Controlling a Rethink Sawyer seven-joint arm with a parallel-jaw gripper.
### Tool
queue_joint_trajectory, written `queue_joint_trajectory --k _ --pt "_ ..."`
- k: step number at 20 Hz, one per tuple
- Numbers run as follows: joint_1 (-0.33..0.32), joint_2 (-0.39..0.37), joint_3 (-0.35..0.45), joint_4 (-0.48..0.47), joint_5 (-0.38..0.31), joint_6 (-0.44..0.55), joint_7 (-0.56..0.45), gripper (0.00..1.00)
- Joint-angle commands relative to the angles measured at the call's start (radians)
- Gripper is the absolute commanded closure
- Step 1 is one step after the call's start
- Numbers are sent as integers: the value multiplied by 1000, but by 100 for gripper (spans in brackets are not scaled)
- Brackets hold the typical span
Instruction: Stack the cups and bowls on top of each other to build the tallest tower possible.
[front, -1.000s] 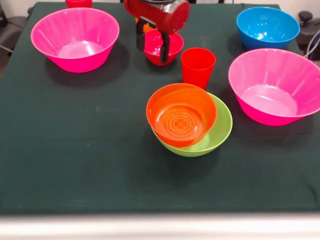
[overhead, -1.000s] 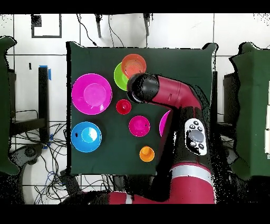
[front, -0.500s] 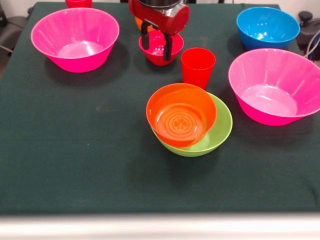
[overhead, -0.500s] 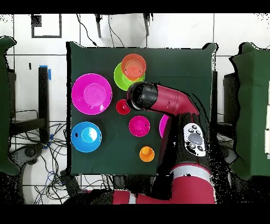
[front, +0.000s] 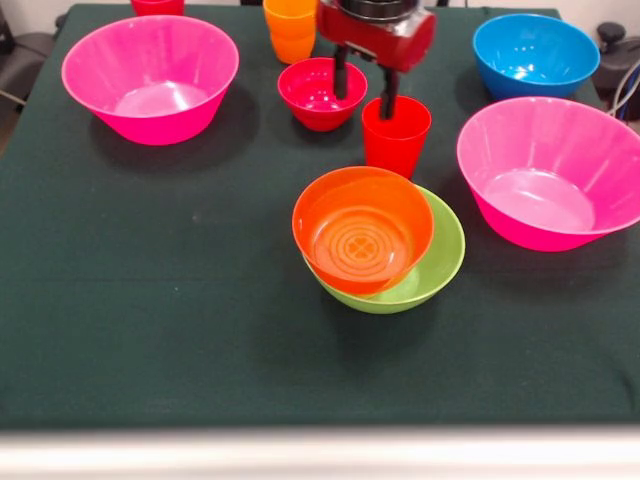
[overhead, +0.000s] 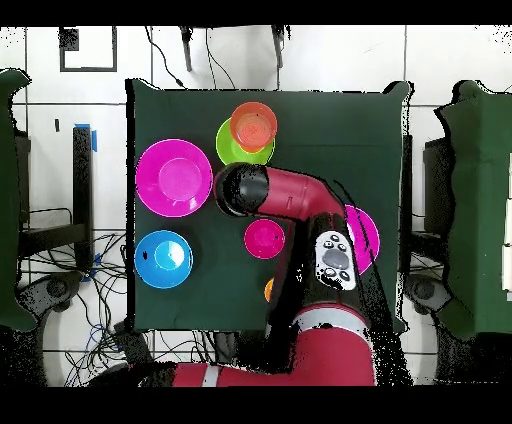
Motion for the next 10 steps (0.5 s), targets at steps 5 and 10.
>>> queue_joint_trajectory --k 5,10 --pt "46 80 89 31 39 -91 126 0" --pt "61 113 64 23 34 -125 138 0"
